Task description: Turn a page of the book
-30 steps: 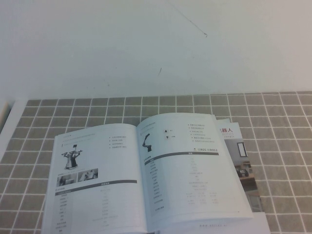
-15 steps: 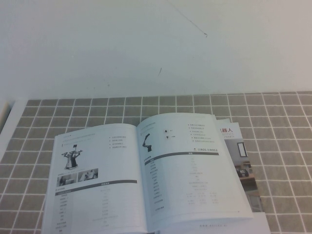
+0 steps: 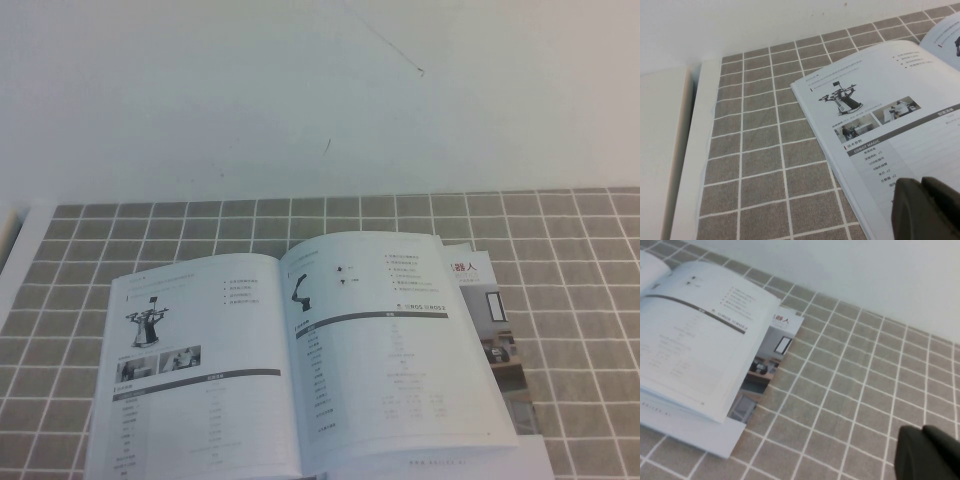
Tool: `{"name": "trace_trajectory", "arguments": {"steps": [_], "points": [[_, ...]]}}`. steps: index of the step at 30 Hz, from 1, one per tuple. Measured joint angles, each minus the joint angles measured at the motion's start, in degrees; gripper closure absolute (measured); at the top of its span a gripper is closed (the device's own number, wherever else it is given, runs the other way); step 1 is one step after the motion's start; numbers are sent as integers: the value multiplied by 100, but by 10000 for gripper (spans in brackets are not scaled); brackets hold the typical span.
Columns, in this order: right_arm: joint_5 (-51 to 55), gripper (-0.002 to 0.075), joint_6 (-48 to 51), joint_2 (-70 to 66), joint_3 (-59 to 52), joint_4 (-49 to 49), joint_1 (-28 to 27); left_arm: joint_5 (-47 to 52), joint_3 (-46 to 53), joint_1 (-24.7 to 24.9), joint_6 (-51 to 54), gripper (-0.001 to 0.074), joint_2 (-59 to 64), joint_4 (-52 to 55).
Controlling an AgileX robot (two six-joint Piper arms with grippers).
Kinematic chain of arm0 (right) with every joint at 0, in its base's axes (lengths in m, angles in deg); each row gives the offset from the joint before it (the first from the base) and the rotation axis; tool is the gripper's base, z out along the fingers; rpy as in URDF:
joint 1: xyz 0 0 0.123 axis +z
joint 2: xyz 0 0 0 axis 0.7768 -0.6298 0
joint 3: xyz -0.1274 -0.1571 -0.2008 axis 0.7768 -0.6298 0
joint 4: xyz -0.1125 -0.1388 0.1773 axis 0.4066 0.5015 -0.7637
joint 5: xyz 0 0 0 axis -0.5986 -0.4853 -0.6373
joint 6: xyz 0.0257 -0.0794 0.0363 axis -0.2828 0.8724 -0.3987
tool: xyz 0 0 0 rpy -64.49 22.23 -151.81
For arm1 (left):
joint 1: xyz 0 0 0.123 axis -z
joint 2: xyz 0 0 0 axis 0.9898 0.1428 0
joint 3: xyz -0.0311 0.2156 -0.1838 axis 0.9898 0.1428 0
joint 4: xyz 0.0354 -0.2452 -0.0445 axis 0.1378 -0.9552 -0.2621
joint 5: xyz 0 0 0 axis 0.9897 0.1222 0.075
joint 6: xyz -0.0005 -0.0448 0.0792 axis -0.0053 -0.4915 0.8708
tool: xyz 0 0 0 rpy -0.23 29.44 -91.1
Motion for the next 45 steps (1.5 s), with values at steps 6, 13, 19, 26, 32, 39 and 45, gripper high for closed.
{"name": "trace_trajectory", "arguments": {"steps": [6,13,19,26,32,39,45], "points": [[-490,727,149,344,-276,-38,-699,0,0,0,0,738,0,0],[-2283,727,269,616,-1645,-840,-1538,9,0,0,0,738,0,0],[-2226,727,269,616,-1958,-918,-1676,9,0,0,0,738,0,0],[-1713,727,269,616,-1947,-927,-1689,9,0,0,0,738,0,0],[-1674,728,-346,616,-1936,-275,-1689,9,0,0,0,738,0,0],[-1661,728,-1169,616,-1928,305,-1689,9,0,0,0,738,0,0],[-1651,728,-751,616,-1928,316,-1689,9,0,0,0,738,0,0]]}}
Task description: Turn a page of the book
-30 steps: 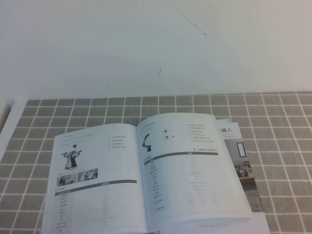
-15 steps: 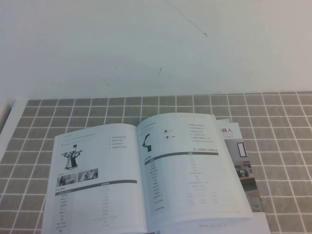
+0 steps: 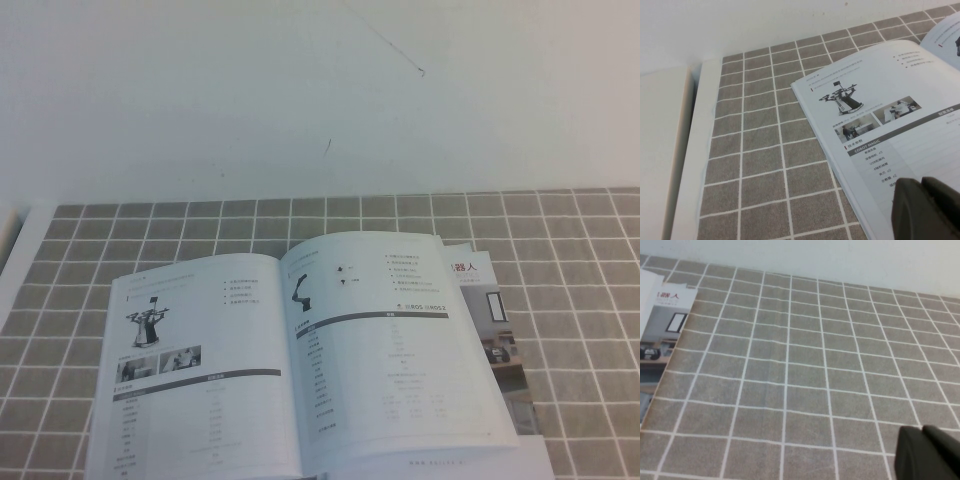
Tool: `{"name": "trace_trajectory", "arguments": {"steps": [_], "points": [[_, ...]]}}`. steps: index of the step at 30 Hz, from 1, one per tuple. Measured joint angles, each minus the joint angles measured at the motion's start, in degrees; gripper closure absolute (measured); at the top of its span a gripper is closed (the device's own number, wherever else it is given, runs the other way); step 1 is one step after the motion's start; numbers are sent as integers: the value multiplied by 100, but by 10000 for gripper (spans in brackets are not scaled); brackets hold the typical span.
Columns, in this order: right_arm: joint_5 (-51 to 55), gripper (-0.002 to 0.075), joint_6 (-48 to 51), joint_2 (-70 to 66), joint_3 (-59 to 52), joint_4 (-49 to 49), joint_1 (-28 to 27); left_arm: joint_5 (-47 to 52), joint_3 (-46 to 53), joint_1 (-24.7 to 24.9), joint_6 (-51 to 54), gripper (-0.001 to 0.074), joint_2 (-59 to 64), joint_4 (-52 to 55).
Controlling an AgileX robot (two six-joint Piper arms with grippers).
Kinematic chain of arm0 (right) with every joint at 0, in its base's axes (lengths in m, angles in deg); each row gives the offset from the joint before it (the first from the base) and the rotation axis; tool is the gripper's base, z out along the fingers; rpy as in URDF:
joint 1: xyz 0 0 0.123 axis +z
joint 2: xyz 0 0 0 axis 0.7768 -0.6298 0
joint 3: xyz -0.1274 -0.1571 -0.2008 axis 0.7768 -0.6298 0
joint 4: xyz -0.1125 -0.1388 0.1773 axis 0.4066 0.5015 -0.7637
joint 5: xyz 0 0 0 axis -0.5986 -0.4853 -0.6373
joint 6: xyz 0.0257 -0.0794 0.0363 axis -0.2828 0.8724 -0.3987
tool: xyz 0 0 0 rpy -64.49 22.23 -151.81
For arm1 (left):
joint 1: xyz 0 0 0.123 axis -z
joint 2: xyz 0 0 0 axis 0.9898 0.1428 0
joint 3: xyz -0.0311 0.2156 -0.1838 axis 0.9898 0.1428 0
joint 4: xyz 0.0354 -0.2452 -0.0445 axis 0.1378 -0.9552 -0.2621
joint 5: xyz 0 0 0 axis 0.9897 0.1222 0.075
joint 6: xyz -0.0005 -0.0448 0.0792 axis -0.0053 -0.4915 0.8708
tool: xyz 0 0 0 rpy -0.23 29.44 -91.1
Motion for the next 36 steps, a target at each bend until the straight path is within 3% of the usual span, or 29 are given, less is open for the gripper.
{"name": "trace_trajectory", "arguments": {"steps": [36], "points": [[22,728,137,0,3,-270,0,0,0,0,0,738,0,0]]}}
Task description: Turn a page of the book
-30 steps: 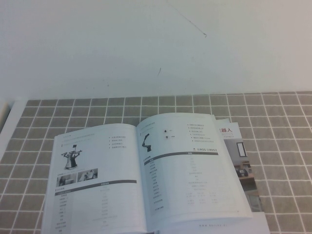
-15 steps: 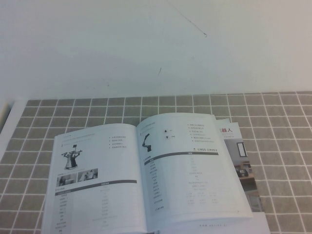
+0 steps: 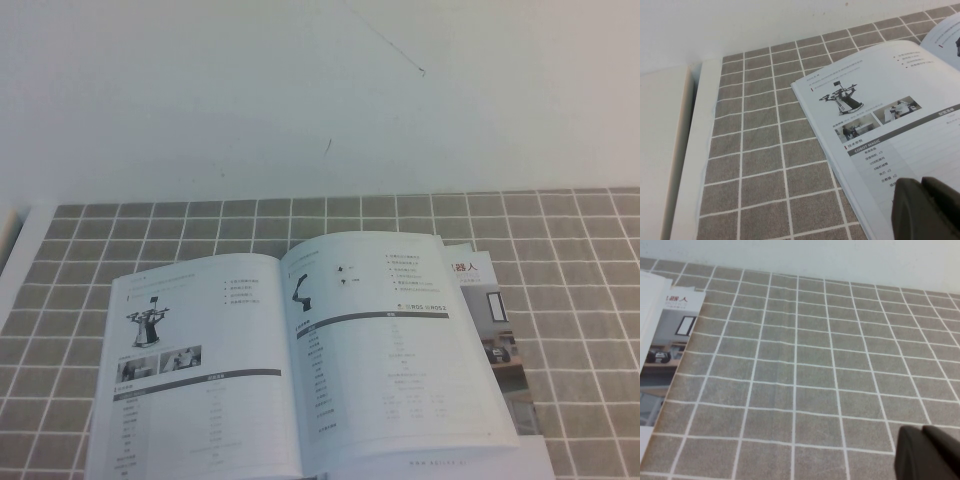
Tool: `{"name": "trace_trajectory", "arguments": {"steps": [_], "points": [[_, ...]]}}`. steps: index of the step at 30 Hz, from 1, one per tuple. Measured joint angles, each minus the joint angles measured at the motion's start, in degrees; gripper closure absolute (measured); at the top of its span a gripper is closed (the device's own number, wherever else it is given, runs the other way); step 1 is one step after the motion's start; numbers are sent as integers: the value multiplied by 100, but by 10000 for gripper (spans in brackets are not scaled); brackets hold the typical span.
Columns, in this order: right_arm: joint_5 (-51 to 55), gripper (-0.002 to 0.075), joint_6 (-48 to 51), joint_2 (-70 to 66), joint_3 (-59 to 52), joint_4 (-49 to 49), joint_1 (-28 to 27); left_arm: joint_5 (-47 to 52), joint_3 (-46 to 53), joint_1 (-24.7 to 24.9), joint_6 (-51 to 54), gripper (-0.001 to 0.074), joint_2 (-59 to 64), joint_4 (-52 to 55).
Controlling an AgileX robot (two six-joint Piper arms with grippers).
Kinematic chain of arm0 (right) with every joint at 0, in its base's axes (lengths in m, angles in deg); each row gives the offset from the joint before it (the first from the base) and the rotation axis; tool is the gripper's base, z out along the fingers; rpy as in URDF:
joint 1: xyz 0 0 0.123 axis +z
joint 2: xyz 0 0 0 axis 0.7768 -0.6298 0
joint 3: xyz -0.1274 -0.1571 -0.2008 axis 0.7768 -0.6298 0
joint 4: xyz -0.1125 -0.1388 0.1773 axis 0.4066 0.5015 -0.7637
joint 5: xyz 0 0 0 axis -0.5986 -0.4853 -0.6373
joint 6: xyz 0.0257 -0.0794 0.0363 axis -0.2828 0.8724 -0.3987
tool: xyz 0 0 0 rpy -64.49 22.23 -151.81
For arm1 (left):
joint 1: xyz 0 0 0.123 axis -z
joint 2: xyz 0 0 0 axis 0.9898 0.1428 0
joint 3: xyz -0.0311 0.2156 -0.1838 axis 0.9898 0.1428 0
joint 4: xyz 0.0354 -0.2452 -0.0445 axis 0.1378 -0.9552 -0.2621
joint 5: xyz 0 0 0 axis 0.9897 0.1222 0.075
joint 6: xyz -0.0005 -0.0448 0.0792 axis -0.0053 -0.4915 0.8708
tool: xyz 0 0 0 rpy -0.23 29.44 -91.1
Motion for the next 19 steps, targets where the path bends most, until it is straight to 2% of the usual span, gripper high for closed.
{"name": "trace_trajectory", "arguments": {"steps": [19], "points": [[0,728,0,0,0,-34,0,0,0,0,0,738,0,-75]]}}
